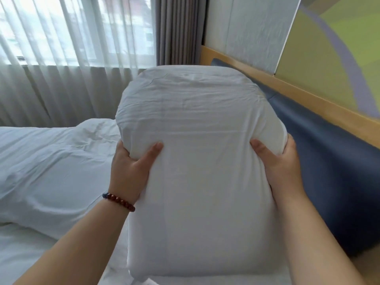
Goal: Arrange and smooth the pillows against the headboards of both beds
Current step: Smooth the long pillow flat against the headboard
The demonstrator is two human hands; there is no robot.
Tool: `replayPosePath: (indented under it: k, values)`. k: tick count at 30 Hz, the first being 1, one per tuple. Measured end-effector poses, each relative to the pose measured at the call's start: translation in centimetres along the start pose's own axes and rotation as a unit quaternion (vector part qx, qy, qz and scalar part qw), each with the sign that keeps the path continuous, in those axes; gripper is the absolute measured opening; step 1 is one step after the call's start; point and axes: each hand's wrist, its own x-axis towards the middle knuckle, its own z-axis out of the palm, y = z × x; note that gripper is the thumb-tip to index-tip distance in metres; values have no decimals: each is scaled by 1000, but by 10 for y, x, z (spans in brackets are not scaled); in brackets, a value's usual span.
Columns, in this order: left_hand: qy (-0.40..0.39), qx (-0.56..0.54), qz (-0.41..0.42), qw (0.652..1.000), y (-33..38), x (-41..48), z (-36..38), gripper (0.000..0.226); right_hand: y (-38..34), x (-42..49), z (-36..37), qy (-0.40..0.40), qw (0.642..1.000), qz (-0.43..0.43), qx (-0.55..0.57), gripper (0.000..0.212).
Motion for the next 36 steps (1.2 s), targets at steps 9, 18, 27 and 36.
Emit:
replayPosePath:
  k: [9,18,27,36]
  values:
    - [39,41,30,998,20,42,53,79,6,86,3,-30,999,-13,18,66]
    - [56,28,51,997,19,104,55,77,6,139,55,-41,998,-35,40,71]
    - [25,27,45,998,-64,256,73,72,68,229,178,-23,1000,-14,10,67]
    - [-8,38,-43,998,-228,421,112,82,194,332,328,-39,997,55,-23,61]
